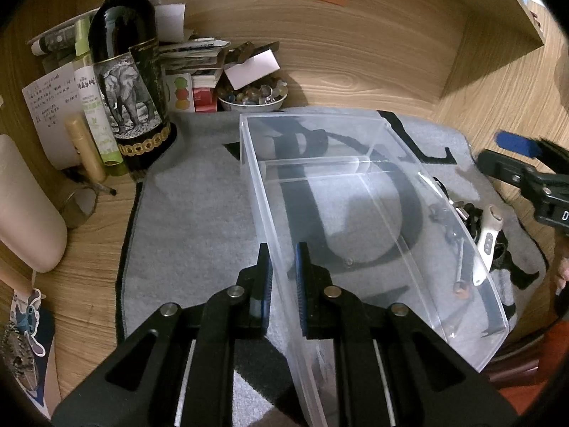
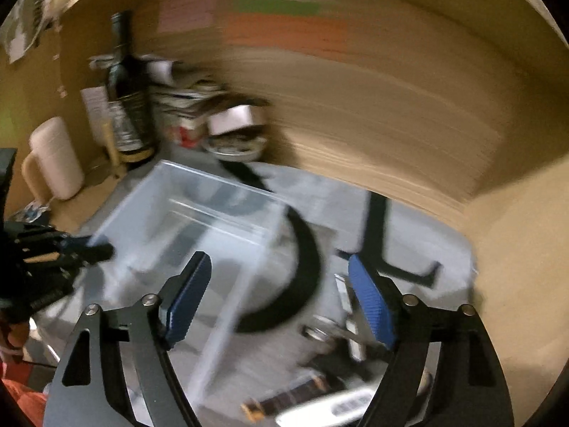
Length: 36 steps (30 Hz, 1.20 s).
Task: Organize rigid objects
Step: 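Move the right gripper to the white facial device and grasp it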
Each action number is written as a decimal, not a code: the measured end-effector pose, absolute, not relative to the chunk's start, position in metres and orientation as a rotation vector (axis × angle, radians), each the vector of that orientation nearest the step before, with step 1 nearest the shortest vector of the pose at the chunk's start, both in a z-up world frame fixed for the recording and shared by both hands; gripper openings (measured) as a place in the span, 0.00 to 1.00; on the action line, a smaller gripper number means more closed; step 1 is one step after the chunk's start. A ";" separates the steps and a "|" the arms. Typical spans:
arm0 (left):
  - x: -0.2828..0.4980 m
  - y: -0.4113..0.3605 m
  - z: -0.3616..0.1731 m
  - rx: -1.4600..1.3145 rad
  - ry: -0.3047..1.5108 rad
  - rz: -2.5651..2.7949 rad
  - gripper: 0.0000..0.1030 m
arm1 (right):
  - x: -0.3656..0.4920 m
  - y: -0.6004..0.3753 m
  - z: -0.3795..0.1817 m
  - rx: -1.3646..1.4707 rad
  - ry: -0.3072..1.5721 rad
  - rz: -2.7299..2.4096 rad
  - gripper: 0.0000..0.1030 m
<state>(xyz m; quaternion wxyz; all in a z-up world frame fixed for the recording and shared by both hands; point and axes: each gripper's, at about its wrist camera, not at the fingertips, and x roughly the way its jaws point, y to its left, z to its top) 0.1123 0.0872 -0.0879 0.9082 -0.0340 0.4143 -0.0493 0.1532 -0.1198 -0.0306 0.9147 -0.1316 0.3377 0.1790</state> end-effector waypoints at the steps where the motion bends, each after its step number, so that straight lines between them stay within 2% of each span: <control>1: 0.112 0.088 -0.088 -0.071 0.855 -0.102 0.12 | 0.151 -0.127 -0.030 -0.263 0.697 0.340 0.75; 12: 0.113 0.088 -0.088 -0.069 0.858 -0.105 0.12 | 0.131 -0.210 -0.070 -0.097 0.806 0.072 0.77; 25: 0.113 0.085 -0.088 -0.062 0.859 -0.092 0.12 | 0.136 -0.248 -0.118 0.109 0.942 0.023 0.76; 28: 0.114 0.084 -0.088 -0.061 0.860 -0.089 0.12 | 0.145 -0.253 -0.125 0.149 0.970 0.039 0.66; 30: 0.114 0.083 -0.088 -0.058 0.860 -0.085 0.12 | 0.149 -0.253 -0.127 0.160 0.966 0.054 0.65; 34: 0.115 0.082 -0.088 -0.052 0.865 -0.075 0.12 | 0.153 -0.250 -0.125 0.113 0.934 0.072 0.52; 36: 0.116 0.081 -0.089 -0.052 0.868 -0.071 0.12 | 0.158 -0.248 -0.124 0.107 0.925 0.087 0.49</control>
